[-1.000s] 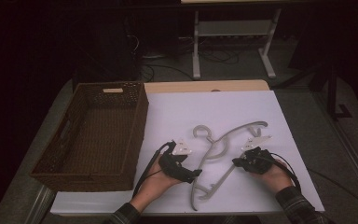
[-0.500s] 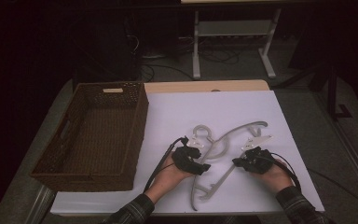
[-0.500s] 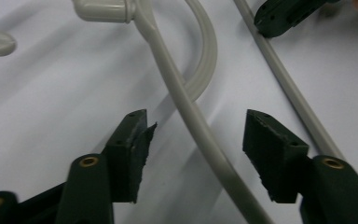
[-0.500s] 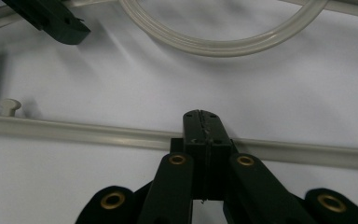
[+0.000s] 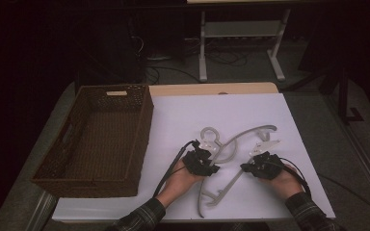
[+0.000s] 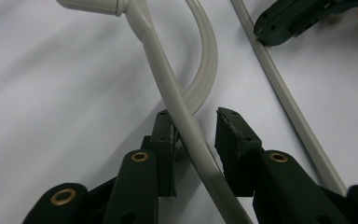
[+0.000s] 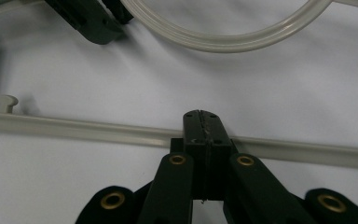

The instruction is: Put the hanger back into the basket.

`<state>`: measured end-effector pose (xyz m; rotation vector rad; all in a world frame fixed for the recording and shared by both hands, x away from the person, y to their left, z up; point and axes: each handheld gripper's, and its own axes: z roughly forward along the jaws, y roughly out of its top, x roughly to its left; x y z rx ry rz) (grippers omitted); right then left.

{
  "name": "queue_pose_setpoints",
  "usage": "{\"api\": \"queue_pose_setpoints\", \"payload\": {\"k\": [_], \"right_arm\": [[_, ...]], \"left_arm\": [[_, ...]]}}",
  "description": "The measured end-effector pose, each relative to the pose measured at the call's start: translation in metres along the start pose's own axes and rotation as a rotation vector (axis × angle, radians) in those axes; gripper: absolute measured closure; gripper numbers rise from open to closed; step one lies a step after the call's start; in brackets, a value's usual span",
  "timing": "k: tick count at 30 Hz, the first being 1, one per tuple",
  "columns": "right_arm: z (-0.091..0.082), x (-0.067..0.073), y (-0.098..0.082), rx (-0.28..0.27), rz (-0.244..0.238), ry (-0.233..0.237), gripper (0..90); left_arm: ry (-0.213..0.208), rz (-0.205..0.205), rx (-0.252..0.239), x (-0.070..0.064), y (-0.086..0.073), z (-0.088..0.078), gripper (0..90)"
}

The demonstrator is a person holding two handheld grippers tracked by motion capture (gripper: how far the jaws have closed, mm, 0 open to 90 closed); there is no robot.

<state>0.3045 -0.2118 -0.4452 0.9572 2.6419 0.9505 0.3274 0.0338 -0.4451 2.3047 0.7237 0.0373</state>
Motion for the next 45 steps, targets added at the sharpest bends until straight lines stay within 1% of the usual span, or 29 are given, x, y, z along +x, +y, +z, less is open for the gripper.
{"api": "queue_pose_setpoints", "payload": {"k": [4,6,9,10,13,14,15,18,20,22,23,24,25,26,27,29,30,31,32,33,34,35,36,37,38,40,41,43,45], "right_arm": [[0.000,0.000,-0.001,0.019,-0.010,-0.012,89.9],[0.000,-0.001,-0.001,0.017,-0.005,-0.007,89.9],[0.001,0.000,-0.001,0.017,-0.011,-0.011,89.9],[0.000,0.000,0.000,0.016,-0.015,-0.010,89.9],[-0.001,0.000,0.000,0.004,-0.013,0.001,89.8],[-0.004,0.000,0.001,-0.023,-0.009,0.007,89.8],[-0.006,0.000,0.002,-0.035,-0.011,0.008,89.8],[-0.009,0.000,0.002,-0.053,-0.010,0.011,89.7],[-0.013,0.000,0.002,-0.074,-0.005,0.016,89.7],[-0.018,0.001,0.003,-0.109,-0.007,0.023,89.5],[-0.018,0.001,0.003,-0.109,-0.007,0.023,89.5],[-0.021,0.002,0.004,-0.126,-0.009,0.021,88.0],[-0.023,0.002,0.004,-0.138,-0.008,0.019,83.4],[-0.023,0.002,0.004,-0.138,-0.008,0.019,83.4],[-0.026,0.004,0.005,-0.158,-0.008,0.010,77.1],[-0.030,0.008,0.007,-0.183,-0.011,-0.010,66.8],[-0.032,0.011,0.007,-0.197,-0.014,-0.012,62.5],[-0.032,0.011,0.007,-0.197,-0.014,-0.012,62.5],[-0.037,0.016,0.008,-0.227,-0.011,-0.025,53.3],[-0.037,0.016,0.008,-0.227,-0.011,-0.025,53.3],[-0.039,0.019,0.008,-0.237,-0.005,-0.023,50.0],[-0.042,0.024,0.007,-0.255,-0.005,-0.033,43.0],[-0.042,0.024,0.007,-0.255,-0.005,-0.033,43.0],[-0.043,0.027,0.006,-0.262,-0.004,-0.038,40.2],[-0.045,0.032,0.004,-0.276,0.003,-0.049,35.0],[-0.046,0.033,0.003,-0.284,0.003,-0.051,33.2],[-0.048,0.036,0.000,-0.301,0.002,-0.054,29.7],[-0.050,0.038,-0.003,-0.304,0.005,-0.054,28.1],[-0.051,0.039,-0.005,-0.305,0.004,-0.059,27.4]], "left_arm": [[-0.015,-0.045,-0.026,0.003,0.001,-0.003,71.5],[-0.019,-0.067,-0.034,0.004,0.001,-0.004,72.4],[-0.016,-0.074,-0.034,0.005,0.001,-0.005,73.8],[-0.011,-0.084,-0.045,0.006,0.002,-0.007,74.9],[0.002,-0.087,-0.060,0.008,0.002,-0.010,78.1],[0.010,-0.079,-0.055,0.010,0.002,-0.013,81.1],[0.007,-0.069,-0.051,0.009,0.002,-0.013,82.1],[0.011,-0.062,-0.049,0.007,0.003,-0.013,82.2],[0.011,-0.060,-0.049,0.007,0.003,-0.013,82.2],[0.014,-0.057,-0.052,0.008,0.004,-0.016,82.3],[0.014,-0.057,-0.052,0.008,0.004,-0.016,82.3],[0.017,-0.060,-0.061,0.009,0.004,-0.019,82.3],[0.017,-0.060,-0.061,0.009,0.004,-0.019,82.3],[0.011,-0.068,-0.069,0.011,0.004,-0.021,82.3],[0.008,-0.076,-0.082,0.013,0.004,-0.026,82.3],[0.015,-0.074,-0.090,0.014,0.005,-0.031,82.3],[0.015,-0.076,-0.097,0.015,0.005,-0.034,82.3],[0.015,-0.076,-0.097,0.015,0.005,-0.034,82.3],[0.016,-0.075,-0.106,0.016,0.005,-0.039,82.3],[0.016,-0.075,-0.106,0.016,0.005,-0.039,82.3],[0.018,-0.073,-0.109,0.017,0.006,-0.041,82.3],[0.026,-0.072,-0.116,0.018,0.007,-0.045,82.3],[0.026,-0.072,-0.116,0.018,0.007,-0.045,82.3],[0.034,-0.073,-0.120,0.018,0.007,-0.048,82.3],[0.038,-0.071,-0.124,0.019,0.008,-0.050,82.3],[0.050,-0.075,-0.131,0.020,0.009,-0.054,82.3],[0.063,-0.074,-0.135,0.021,0.010,-0.059,82.3],[0.079,-0.069,-0.137,0.022,0.012,-0.064,82.3],[0.085,-0.069,-0.139,0.023,0.012,-0.066,82.3]]}}
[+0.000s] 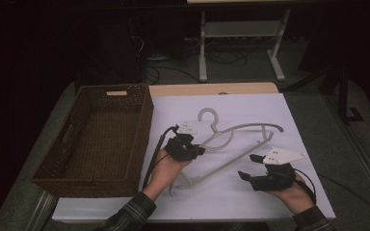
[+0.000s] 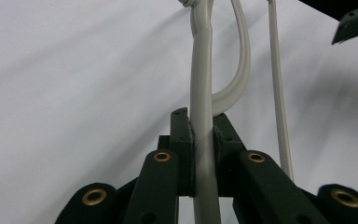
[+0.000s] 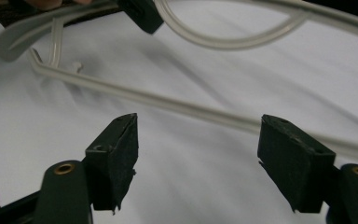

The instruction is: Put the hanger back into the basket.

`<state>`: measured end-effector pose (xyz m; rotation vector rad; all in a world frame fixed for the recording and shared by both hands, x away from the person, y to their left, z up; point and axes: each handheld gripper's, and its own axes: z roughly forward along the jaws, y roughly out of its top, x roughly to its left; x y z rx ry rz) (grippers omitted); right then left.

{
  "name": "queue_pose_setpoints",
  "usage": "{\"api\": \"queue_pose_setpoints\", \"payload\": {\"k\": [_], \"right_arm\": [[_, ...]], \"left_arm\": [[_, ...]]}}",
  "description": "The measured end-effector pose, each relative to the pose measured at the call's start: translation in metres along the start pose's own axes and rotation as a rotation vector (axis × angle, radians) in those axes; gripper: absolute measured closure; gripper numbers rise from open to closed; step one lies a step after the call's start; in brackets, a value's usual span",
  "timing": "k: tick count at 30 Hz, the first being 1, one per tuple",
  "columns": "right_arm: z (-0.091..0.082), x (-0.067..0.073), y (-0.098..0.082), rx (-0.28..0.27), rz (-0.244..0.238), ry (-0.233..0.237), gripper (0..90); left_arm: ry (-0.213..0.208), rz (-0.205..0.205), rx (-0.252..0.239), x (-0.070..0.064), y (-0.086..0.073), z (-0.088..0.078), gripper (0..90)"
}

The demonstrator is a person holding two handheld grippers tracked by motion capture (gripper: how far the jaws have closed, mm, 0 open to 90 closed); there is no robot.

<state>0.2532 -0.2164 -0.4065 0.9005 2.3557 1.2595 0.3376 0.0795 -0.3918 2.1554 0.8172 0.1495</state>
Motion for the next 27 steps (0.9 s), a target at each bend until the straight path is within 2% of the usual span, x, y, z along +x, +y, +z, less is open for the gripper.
{"api": "queue_pose_setpoints", "payload": {"k": [9,10,13,15,16,20,27], "right_arm": [[-0.007,-0.002,-0.014,0.004,0.030,-0.031,23.6],[-0.008,-0.004,-0.016,0.001,0.039,-0.037,23.0],[-0.009,-0.006,-0.017,-0.005,0.046,-0.045,22.8],[-0.009,-0.009,-0.018,-0.003,0.053,-0.058,22.0],[-0.009,-0.009,-0.018,-0.003,0.053,-0.058,22.0],[-0.008,-0.012,-0.020,-0.005,0.067,-0.069,20.3],[-0.009,-0.014,-0.019,-0.012,0.085,-0.090,18.1]], "left_arm": [[0.048,-0.006,-0.019,0.006,0.017,-0.030,82.3],[0.061,0.000,-0.023,0.007,0.023,-0.038,82.2],[0.072,0.008,-0.032,0.007,0.028,-0.045,82.2],[0.084,0.013,-0.034,0.011,0.037,-0.057,82.2],[0.084,0.013,-0.034,0.011,0.037,-0.057,82.3],[0.095,0.004,-0.031,0.020,0.045,-0.074,82.2],[0.090,-0.012,-0.037,0.034,0.046,-0.097,82.3]]}}
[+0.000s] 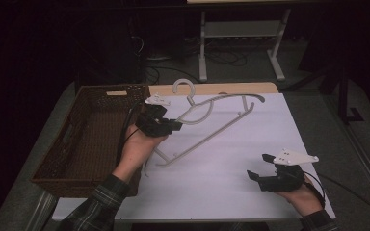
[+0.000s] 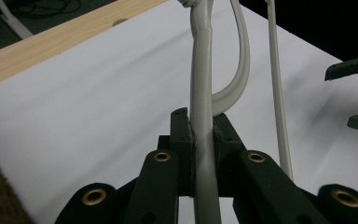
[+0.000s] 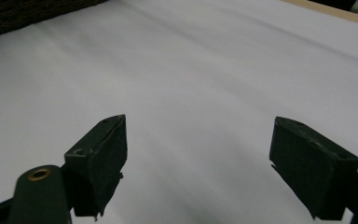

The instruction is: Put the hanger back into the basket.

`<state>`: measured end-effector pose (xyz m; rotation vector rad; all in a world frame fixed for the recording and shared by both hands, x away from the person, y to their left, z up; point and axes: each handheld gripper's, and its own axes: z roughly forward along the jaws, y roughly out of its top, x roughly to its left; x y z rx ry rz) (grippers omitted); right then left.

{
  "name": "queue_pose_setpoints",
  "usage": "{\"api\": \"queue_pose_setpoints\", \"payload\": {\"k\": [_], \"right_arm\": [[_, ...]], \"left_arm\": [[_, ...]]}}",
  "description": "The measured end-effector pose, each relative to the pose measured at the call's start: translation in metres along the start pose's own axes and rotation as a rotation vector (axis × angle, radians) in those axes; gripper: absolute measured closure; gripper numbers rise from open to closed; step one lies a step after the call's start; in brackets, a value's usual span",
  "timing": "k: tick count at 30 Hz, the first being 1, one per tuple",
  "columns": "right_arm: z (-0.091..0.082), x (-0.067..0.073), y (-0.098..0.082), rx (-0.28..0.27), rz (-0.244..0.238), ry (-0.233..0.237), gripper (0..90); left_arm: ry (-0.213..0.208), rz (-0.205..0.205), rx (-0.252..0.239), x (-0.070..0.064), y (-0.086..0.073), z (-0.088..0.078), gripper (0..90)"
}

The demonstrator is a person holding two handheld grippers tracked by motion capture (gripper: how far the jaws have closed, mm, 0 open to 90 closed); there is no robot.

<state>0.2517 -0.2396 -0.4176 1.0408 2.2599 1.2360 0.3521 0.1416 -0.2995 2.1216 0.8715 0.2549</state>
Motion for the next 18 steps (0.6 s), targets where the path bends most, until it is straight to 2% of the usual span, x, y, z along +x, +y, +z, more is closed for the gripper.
{"api": "queue_pose_setpoints", "payload": {"k": [2,3,4,5,10,13,14,15,18], "right_arm": [[0.000,0.000,0.000,-0.002,0.002,-0.004,18.0],[0.000,-0.001,0.000,-0.002,0.002,-0.006,18.0],[0.000,-0.001,0.000,-0.004,0.001,-0.008,18.0],[-0.001,-0.001,0.000,-0.004,0.003,-0.010,18.0],[-0.002,-0.002,0.001,-0.002,0.010,-0.028,17.7],[-0.002,-0.002,0.001,-0.002,0.012,-0.030,17.7],[-0.002,-0.002,0.001,-0.002,0.012,-0.032,17.7],[-0.002,-0.002,0.001,-0.002,0.012,-0.032,17.7],[-0.001,-0.002,0.001,-0.004,0.014,-0.035,17.5]], "left_arm": [[0.015,-0.001,0.004,0.007,0.000,-0.012,82.2],[0.015,-0.001,0.004,0.007,0.000,-0.012,82.3],[0.032,0.000,0.006,0.011,0.000,-0.020,82.3],[0.032,0.000,0.006,0.011,0.000,-0.020,82.3],[0.075,-0.011,0.005,0.028,-0.003,-0.044,82.3],[0.090,-0.018,0.002,0.034,-0.005,-0.052,82.3],[0.105,-0.027,-0.002,0.041,-0.008,-0.060,82.3],[0.105,-0.027,-0.002,0.041,-0.008,-0.060,82.3],[0.124,-0.044,-0.014,0.053,-0.014,-0.076,82.3]]}}
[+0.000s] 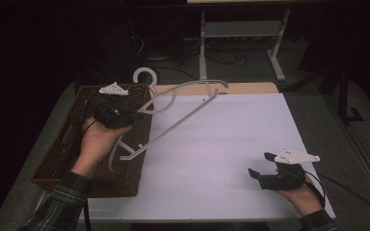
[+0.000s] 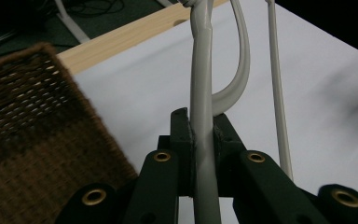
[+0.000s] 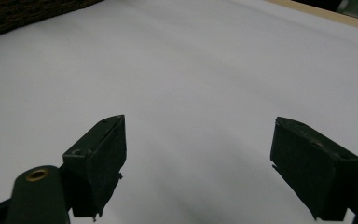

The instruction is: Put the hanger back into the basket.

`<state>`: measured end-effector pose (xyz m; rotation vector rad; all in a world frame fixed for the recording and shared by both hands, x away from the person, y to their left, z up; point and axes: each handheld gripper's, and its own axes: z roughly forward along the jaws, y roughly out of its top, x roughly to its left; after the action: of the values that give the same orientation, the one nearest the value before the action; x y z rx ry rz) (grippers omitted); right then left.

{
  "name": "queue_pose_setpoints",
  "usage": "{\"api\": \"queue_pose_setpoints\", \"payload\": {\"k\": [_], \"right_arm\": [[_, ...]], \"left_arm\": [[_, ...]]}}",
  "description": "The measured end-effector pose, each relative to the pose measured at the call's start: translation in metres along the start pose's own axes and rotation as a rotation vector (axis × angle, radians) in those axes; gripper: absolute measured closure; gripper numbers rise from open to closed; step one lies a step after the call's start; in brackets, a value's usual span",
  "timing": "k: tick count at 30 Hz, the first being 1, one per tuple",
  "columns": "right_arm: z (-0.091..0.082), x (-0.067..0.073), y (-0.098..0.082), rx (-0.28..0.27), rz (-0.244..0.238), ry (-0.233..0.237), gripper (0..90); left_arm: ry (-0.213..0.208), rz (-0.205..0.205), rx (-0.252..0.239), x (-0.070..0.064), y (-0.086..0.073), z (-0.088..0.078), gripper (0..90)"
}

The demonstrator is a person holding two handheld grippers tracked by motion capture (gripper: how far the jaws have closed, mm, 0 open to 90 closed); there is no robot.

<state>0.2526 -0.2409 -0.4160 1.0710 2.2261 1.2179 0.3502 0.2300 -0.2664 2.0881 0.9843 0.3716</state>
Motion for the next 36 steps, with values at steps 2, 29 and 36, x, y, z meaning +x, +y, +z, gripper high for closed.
{"api": "queue_pose_setpoints", "payload": {"k": [2,29,36], "right_arm": [[0.000,0.001,0.000,-0.004,0.002,-0.002,17.5],[0.001,0.001,0.000,0.002,0.006,-0.006,17.1],[0.002,0.001,0.000,0.007,0.011,-0.009,17.1]], "left_arm": [[0.014,-0.003,-0.001,0.007,-0.003,-0.007,82.2],[0.202,-0.140,-0.002,0.102,-0.066,-0.072,82.2],[0.253,-0.176,0.012,0.127,-0.085,-0.078,82.2]]}}
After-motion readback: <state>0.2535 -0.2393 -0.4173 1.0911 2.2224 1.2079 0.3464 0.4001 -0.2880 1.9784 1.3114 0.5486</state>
